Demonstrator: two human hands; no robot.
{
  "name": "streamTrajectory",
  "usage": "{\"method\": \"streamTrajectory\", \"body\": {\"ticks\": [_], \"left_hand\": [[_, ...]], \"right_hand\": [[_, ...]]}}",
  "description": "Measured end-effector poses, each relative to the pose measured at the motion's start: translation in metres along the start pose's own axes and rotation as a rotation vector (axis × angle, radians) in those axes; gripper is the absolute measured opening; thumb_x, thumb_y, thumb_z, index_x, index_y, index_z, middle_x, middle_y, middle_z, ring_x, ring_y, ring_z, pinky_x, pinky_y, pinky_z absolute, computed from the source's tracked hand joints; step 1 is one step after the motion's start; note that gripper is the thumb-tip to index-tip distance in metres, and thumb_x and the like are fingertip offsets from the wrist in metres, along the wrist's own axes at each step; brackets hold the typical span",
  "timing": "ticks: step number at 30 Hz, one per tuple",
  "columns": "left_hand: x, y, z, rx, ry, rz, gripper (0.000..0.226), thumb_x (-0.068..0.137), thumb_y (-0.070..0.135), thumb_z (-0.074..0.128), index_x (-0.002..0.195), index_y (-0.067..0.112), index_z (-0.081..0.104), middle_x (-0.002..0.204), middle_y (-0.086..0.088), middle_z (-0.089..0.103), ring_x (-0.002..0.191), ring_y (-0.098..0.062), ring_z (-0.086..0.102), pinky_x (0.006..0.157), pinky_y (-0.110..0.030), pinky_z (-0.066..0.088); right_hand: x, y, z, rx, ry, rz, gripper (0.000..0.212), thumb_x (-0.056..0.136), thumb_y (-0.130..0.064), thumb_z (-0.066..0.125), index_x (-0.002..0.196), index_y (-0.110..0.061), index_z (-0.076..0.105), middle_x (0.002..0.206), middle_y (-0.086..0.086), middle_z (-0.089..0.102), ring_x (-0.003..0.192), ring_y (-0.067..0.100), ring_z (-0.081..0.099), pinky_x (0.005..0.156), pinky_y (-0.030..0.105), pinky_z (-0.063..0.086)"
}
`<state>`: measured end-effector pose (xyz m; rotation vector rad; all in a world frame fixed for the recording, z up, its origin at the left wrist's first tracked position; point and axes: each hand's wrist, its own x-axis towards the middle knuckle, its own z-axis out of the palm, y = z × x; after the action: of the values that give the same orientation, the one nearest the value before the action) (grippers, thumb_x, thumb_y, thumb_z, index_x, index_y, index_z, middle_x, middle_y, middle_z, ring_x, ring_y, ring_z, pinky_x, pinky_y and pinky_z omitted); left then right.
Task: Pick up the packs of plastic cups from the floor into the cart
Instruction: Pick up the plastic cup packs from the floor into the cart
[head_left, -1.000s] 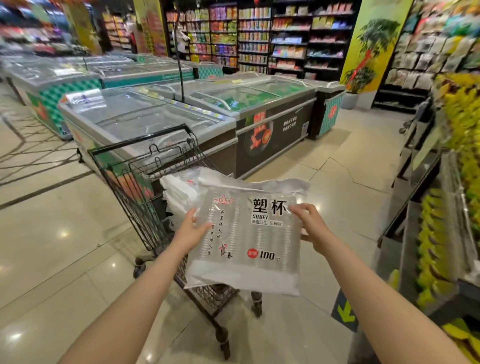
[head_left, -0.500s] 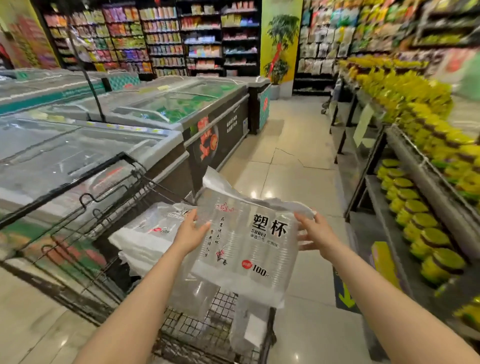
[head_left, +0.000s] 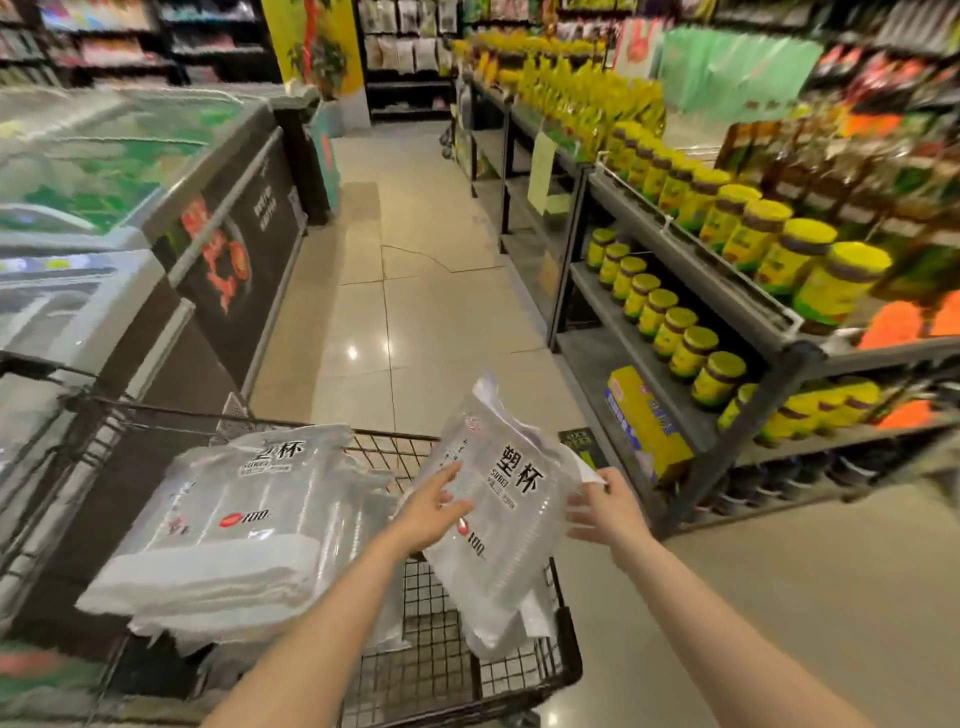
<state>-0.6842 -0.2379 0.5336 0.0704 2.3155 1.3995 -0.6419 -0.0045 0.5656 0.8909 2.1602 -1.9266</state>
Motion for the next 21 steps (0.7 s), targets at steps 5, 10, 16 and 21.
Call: {"method": "streamTrajectory", "body": {"ticks": [5,10,16,21], "left_hand": [[-0.017,-0.022,0.023,0.066,-0.112,-0.009,0.069,0.089,0.037,0.062,0.148,0.033,0.027,0.146,0.012,0.033,0.121,-0.018,0.047,0.085,-0.029,0.052],[-0.026,-0.062,0.046,0.105,-0.177,-0.077,0.07,0.09,0.04,0.06,0.148,0.023,0.026,0.154,0.001,0.028,0.133,-0.024,0.041,0.106,-0.036,0.038],[-0.002,-0.094,0.04,0.054,-0.077,-0.088,0.04,0.093,0.026,0.059,0.126,0.017,0.038,0.139,-0.009,0.043,0.104,-0.012,0.052,0.088,-0.022,0.044],[0.04,-0.121,0.038,0.122,-0.201,-0.005,0.087,0.084,0.038,0.066,0.152,0.028,0.012,0.157,0.002,0.021,0.143,-0.02,0.022,0.116,-0.049,0.023]], "right_hand": [[-0.022,0.056,0.021,-0.173,-0.212,0.1,0.014,0.094,-0.016,0.051,0.105,-0.016,0.042,0.102,0.011,0.058,0.082,0.02,0.06,0.063,0.032,0.056],[-0.033,0.1,0.037,-0.465,-0.424,0.022,0.068,0.081,-0.009,0.07,0.137,-0.026,0.035,0.127,0.001,0.042,0.109,0.018,0.054,0.088,0.033,0.053],[-0.023,0.097,0.059,-0.504,-0.355,-0.056,0.067,0.086,-0.014,0.063,0.145,-0.027,0.032,0.143,0.0,0.038,0.123,0.015,0.045,0.096,0.021,0.042],[0.006,0.122,0.079,-0.739,-0.168,-0.132,0.066,0.089,-0.028,0.063,0.147,-0.024,0.031,0.155,-0.001,0.025,0.145,0.017,0.016,0.114,0.025,0.008]]}}
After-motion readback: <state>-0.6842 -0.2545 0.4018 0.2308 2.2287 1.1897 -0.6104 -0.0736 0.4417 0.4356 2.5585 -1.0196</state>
